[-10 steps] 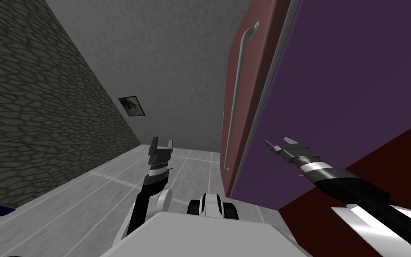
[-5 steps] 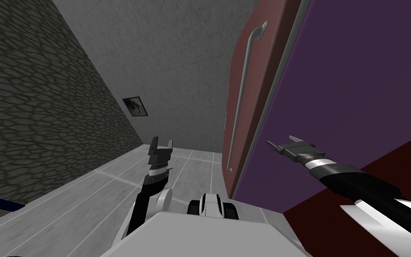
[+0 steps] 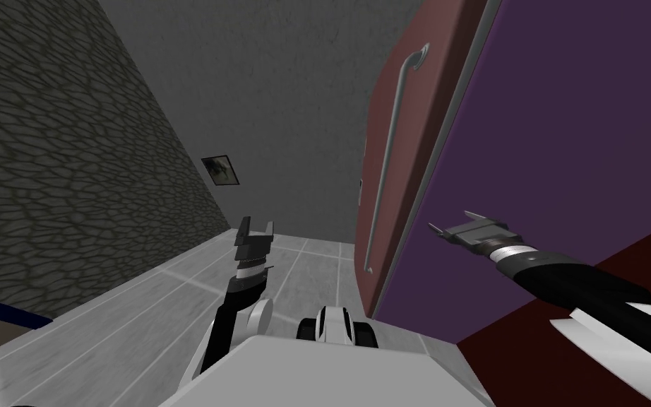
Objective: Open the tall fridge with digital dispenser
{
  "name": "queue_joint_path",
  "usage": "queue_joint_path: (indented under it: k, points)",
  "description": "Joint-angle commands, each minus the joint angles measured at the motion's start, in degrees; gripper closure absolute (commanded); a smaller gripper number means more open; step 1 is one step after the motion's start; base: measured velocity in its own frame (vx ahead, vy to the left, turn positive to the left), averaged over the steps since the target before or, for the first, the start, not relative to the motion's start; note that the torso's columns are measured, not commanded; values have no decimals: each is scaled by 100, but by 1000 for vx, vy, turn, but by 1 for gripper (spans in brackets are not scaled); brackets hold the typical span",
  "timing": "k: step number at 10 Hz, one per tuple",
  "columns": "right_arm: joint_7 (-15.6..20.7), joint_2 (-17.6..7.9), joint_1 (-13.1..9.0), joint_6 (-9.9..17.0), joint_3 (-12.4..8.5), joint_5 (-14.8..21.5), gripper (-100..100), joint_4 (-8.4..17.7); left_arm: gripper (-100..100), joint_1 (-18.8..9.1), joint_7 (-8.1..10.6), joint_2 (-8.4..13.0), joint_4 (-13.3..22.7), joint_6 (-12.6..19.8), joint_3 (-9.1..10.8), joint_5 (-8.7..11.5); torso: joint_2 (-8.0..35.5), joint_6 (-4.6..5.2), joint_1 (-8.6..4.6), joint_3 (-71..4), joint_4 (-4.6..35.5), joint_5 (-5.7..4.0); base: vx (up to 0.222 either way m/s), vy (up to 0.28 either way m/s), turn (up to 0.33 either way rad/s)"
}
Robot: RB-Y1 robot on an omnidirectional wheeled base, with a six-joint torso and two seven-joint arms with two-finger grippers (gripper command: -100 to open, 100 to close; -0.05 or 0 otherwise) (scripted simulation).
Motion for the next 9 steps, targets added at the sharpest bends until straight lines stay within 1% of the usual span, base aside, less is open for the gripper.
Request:
queue_joint_path:
  k: [1, 2, 3, 4, 5, 6, 7, 8, 9]
  points:
    - [416, -358, 50, 388, -230, -8, -100, 22, 0, 0, 0, 0, 0, 0, 0, 0, -6, 0, -4, -5, 0, 2, -4, 58, 36]
    - [474, -358, 50, 388, -230, -8, -100, 22, 0, 0, 0, 0, 0, 0, 0, 0, -10, -1, -6, -10, 3, 6, 3, 50, 22]
    - [689, -576, 103, 608, -354, -11, -100, 16, 0, 0, 0, 0, 0, 0, 0, 0, -16, -7, -9, -15, 5, 9, 10, 53, 23]
    - [737, -576, 103, 624, -354, -11, -100, 16, 0, 0, 0, 0, 0, 0, 0, 0, -29, -17, -4, -25, 2, 13, 4, 41, 29]
    - [972, -789, 154, 851, -473, -14, -100, 3, 0, 0, 0, 0, 0, 0, 0, 0, -36, -22, -1, -32, 1, 16, -1, 49, 47]
    - [990, -789, 154, 851, -473, -14, -100, 3, 0, 0, 0, 0, 0, 0, 0, 0, -45, -30, 8, -40, 2, 24, 3, 44, 18]
    - [1232, -995, 203, 1068, -586, -18, -100, -20, 0, 0, 0, 0, 0, 0, 0, 0, -45, -28, 13, -41, 5, 30, 16, 51, 38]
    - [1383, -1171, 250, 1236, -694, -21, -100, -54, 0, 0, 0, 0, 0, 0, 0, 0, -56, -40, 16, -51, 8, 38, 6, 74, 42]
    - [1462, -1194, 250, 1273, -694, -21, -100, -54, 0, 0, 0, 0, 0, 0, 0, 0, -65, -56, 33, -62, 12, 55, 1, 49, 22]
